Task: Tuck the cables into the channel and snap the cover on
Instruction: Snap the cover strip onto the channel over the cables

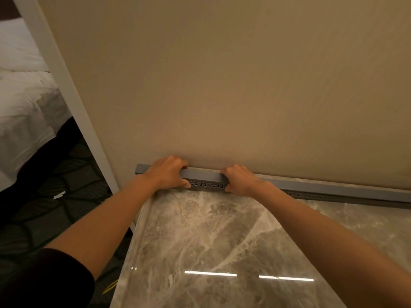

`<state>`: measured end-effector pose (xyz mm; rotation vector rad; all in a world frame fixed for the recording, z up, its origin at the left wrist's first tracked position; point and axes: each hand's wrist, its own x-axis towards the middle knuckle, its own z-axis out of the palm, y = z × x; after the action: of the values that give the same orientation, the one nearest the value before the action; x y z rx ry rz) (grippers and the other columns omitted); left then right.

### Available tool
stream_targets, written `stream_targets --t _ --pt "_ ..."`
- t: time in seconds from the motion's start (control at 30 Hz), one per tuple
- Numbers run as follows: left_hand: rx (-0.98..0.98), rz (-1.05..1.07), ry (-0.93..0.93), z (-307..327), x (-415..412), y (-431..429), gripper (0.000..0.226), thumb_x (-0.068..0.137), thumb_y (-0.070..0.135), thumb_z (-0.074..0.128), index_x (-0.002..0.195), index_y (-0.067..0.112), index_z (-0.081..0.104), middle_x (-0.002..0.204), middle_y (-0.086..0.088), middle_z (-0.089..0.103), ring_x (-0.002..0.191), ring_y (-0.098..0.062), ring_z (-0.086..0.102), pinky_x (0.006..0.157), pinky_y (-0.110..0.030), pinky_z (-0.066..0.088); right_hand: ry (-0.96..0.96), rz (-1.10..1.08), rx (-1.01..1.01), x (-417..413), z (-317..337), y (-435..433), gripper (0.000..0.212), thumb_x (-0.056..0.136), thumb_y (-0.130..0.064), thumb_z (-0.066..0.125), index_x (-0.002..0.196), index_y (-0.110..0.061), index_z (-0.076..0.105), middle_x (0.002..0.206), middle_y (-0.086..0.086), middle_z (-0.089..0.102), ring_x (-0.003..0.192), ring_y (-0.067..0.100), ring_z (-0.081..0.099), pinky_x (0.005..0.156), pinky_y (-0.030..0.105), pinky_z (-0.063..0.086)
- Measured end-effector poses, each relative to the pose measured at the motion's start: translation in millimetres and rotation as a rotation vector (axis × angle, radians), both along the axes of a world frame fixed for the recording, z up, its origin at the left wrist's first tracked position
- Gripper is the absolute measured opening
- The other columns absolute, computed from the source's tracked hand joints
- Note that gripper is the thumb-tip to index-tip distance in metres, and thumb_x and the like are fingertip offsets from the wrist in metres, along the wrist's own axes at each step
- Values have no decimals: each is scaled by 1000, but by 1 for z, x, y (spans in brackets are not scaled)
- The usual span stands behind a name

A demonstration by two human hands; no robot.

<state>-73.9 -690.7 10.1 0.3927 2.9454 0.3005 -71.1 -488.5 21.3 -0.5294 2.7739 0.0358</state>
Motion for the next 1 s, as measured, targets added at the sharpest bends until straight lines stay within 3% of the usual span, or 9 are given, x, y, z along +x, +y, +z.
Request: stream_targets --t 0.27,0.53,0.67,0.77,0.87,1.0 --pt "55 31 -45 -2 -5 -16 44 71 37 76 104 11 64 109 -9 62 100 -26 56 80 -35 45 14 -10 77 2 5 -19 32 90 -10 50 120 -1 50 124 20 53 113 36 54 85 38 45" --pt "66 -28 3 -8 -8 -21 46 69 41 76 98 10 58 105 -8 58 96 -25 54 71 -29 35 66 124 -53 2 -1 -69 33 93 -13 49 124 -2 44 127 20 52 114 37 51 86 40 42" --pt "42 -21 -154 4 -13 -32 51 68 47 75 96 8 60 91 -4 56 83 -21 51 65 -30 36 28 130 -57 1 -2 -63 32 92 -15 51 121 -2 45 125 20 53 112 37 52 84 38 41" --pt "133 -46 -319 16 -17 -46 43 74 34 75 107 9 64 103 -7 64 90 -20 56 76 -30 44 -4 110 -86 -1 0 -62 31 91 -14 52 120 -2 47 123 20 54 111 36 53 82 36 42" --pt "175 -67 -324 18 -15 -51 44 75 28 74 113 9 63 111 -7 64 99 -22 58 84 -31 46 -22 101 -94 -4 1 -59 31 89 -16 54 117 -4 49 121 20 56 109 36 54 82 37 43" --pt "124 -101 -183 12 -13 -55 42 71 38 76 94 7 59 90 -3 55 81 -18 48 65 -27 38 -25 91 -92 -3 0 -57 29 89 -16 54 116 -4 49 121 19 56 109 36 54 81 37 42"
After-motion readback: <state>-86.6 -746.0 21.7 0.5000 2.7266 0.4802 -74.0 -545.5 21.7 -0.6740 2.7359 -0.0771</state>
